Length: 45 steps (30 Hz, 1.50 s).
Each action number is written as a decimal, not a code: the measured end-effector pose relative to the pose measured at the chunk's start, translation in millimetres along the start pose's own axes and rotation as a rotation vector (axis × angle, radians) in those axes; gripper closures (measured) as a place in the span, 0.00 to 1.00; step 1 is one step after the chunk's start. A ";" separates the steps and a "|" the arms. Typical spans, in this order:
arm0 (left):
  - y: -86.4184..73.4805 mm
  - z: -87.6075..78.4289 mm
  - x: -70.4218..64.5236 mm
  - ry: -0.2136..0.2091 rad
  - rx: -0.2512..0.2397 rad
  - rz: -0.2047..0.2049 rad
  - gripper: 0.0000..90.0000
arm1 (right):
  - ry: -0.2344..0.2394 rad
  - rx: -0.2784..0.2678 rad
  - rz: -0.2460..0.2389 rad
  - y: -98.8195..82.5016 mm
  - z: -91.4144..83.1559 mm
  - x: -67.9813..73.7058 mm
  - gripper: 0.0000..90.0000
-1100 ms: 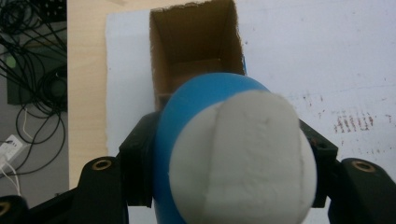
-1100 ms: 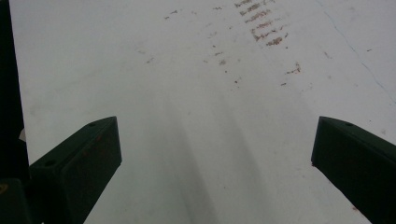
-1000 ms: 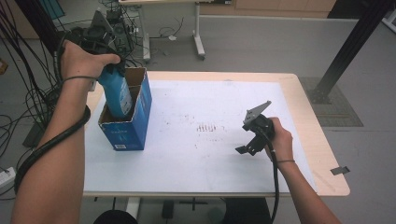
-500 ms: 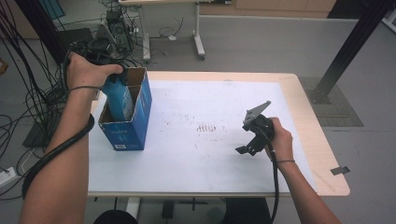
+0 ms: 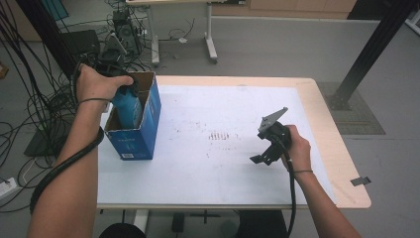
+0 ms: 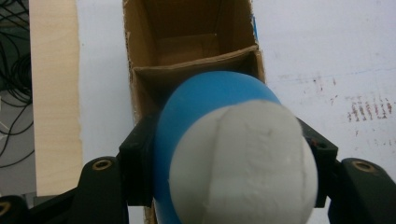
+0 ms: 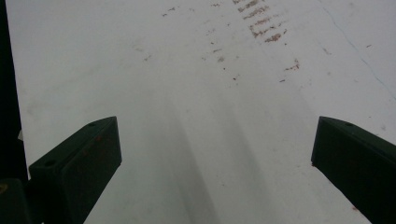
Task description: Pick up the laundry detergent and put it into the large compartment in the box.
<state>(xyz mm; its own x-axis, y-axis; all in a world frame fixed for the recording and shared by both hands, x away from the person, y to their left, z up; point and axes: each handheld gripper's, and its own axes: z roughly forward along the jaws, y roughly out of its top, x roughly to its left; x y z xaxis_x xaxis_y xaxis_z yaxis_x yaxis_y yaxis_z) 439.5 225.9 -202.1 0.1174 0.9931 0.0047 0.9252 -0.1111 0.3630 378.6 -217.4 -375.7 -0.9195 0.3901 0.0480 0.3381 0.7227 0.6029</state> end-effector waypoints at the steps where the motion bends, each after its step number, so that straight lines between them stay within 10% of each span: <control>1: -0.7 2.3 -0.3 0.000 0.005 0.001 0.42 | -0.002 0.001 0.000 -0.3 -0.4 -0.1 0.02; 45: -17.9 48.7 -1.0 -0.012 0.068 0.000 0.42 | -0.004 0.000 0.009 -3.3 -0.2 1.4 0.02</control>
<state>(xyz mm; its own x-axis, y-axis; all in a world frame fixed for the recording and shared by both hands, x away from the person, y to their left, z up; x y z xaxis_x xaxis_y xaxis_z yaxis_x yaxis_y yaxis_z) 440.4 225.1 -254.0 0.1213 0.9926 -0.0071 0.9474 -0.1137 0.2992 376.1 -219.3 -377.5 -0.9156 0.3989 0.0505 0.3466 0.7193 0.6021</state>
